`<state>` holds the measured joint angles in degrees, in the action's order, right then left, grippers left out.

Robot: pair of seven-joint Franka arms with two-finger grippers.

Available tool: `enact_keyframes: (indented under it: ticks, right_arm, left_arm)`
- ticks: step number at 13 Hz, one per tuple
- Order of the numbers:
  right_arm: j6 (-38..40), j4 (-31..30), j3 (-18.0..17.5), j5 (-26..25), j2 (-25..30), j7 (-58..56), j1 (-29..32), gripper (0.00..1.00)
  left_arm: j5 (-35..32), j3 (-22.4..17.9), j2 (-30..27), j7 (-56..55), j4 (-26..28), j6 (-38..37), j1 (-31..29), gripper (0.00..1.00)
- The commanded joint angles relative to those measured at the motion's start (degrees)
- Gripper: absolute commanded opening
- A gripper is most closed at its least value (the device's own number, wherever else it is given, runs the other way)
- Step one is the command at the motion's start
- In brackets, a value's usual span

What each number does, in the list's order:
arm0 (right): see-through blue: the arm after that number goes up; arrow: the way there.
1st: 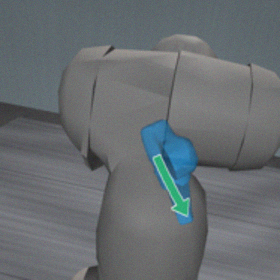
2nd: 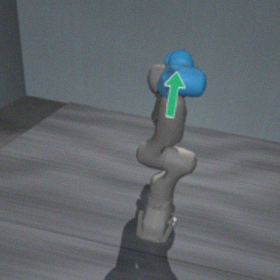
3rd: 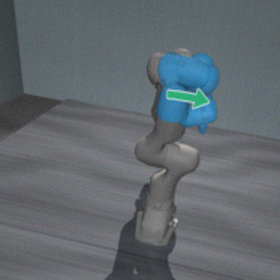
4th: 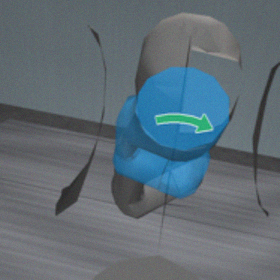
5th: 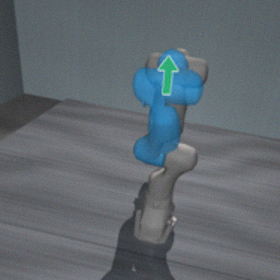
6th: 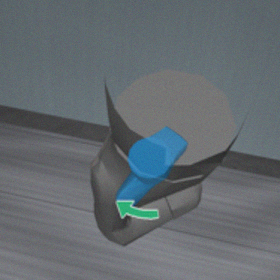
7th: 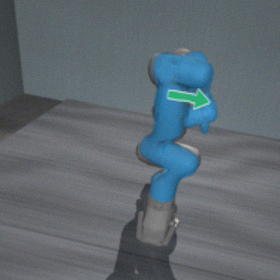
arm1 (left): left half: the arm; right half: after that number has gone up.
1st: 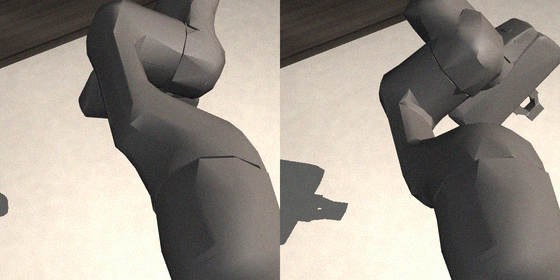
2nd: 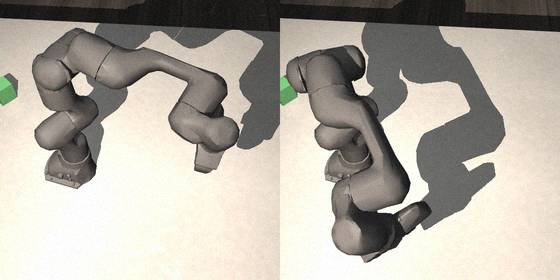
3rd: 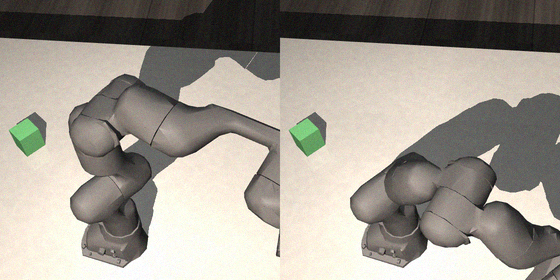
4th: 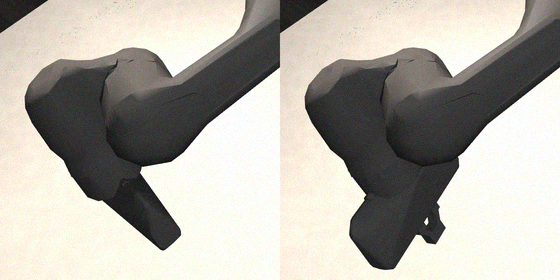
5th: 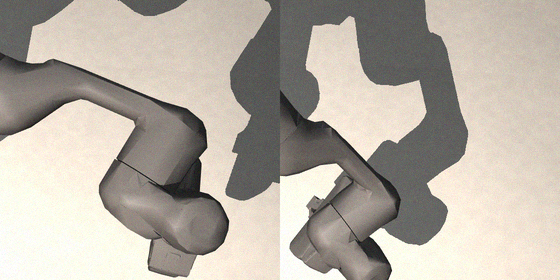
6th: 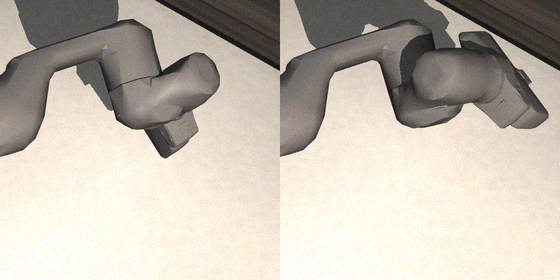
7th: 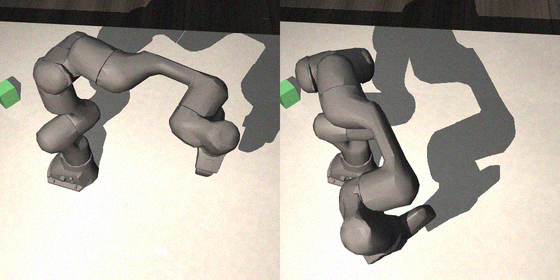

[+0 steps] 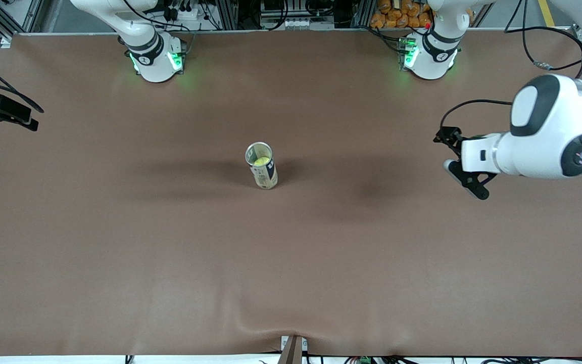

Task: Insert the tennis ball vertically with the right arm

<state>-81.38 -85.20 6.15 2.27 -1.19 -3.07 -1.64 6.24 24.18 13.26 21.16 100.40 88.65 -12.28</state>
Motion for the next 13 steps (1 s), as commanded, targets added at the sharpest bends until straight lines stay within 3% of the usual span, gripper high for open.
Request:
enact_keyframes:
  ticks: [1, 7, 13]
  right_arm:
    - [0.3, -0.2, -0.5, 0.9, 0.3, -0.9, 0.9, 1.00]
    - [0.2, -0.3, -0.5, 0.9, 0.3, -0.7, 0.9, 1.00]
    - [-0.1, -0.3, -0.5, 0.8, 0.2, -0.5, 0.7, 1.00]
  left_arm:
    - [-5.1, 3.8, -1.7, -15.9, -0.7, -1.5, 0.3, 1.00]
    - [-9.2, 3.5, -2.7, -19.1, -5.8, -1.5, -2.3, 1.00]
    - [-9.0, 3.3, -6.7, -21.1, -5.7, -1.5, -3.8, 1.00]
